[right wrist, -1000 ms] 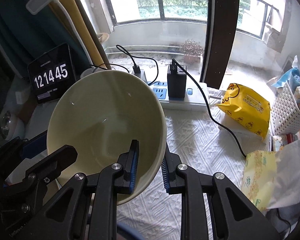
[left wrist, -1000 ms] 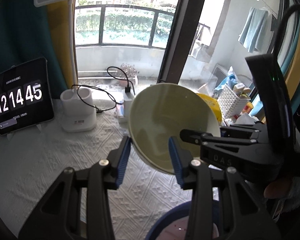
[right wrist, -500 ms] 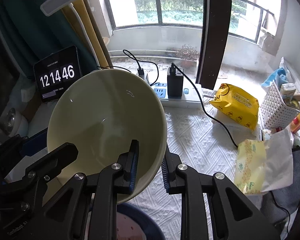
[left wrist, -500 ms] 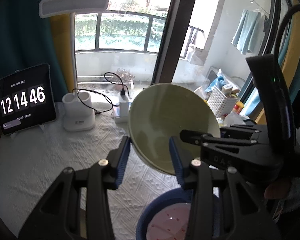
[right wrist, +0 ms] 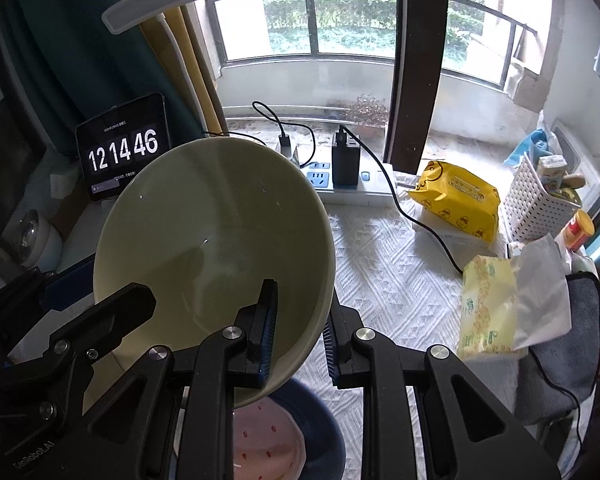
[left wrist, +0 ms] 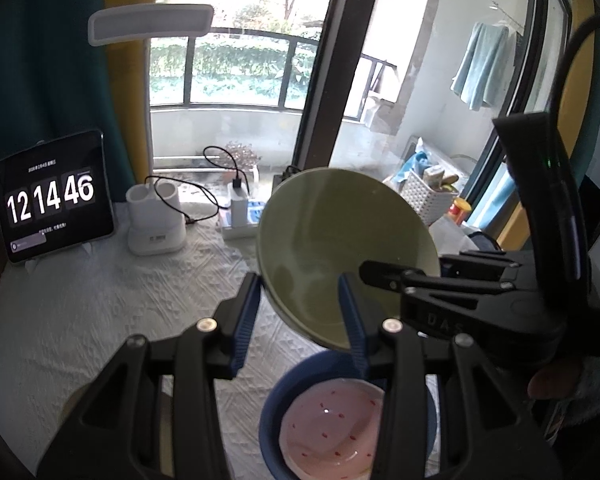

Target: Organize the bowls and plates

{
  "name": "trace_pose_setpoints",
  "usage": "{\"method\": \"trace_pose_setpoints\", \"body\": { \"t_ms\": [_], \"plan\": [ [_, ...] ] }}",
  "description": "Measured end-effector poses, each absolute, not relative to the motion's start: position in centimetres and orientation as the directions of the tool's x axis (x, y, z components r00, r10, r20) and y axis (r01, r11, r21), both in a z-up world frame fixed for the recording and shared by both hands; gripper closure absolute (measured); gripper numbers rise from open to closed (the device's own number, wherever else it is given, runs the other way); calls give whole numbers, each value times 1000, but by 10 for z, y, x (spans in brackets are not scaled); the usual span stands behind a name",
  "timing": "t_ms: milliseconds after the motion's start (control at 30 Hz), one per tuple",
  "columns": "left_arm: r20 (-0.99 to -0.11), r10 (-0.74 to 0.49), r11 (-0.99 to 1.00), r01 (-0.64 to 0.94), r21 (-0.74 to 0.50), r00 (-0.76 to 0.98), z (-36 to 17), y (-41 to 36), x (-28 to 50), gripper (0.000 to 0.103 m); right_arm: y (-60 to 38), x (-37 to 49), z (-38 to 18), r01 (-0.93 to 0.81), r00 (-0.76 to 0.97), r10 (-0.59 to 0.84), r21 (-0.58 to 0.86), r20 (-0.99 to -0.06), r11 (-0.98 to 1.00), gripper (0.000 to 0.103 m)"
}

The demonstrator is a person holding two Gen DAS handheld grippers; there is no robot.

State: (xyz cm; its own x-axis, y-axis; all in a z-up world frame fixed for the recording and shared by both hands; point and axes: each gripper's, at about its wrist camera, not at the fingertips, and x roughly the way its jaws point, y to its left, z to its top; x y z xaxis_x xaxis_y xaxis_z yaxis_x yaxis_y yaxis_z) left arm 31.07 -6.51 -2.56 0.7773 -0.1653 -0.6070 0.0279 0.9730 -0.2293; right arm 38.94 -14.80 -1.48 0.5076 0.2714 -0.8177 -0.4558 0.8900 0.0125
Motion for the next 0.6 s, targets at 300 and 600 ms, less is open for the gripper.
{"method": "trace_pose_setpoints", "body": {
  "t_ms": [300,600],
  "plan": [
    [-601,-172,974,43,-223,781,-25,-71,288,62,-153,364,-14,-444,518,263,7,-814,896,80],
    [-603,-191,974,72,-216,775,-27,-79,269,62,-162,340,-17,-422,526,259,16,-810,906,80]
  ]
}}
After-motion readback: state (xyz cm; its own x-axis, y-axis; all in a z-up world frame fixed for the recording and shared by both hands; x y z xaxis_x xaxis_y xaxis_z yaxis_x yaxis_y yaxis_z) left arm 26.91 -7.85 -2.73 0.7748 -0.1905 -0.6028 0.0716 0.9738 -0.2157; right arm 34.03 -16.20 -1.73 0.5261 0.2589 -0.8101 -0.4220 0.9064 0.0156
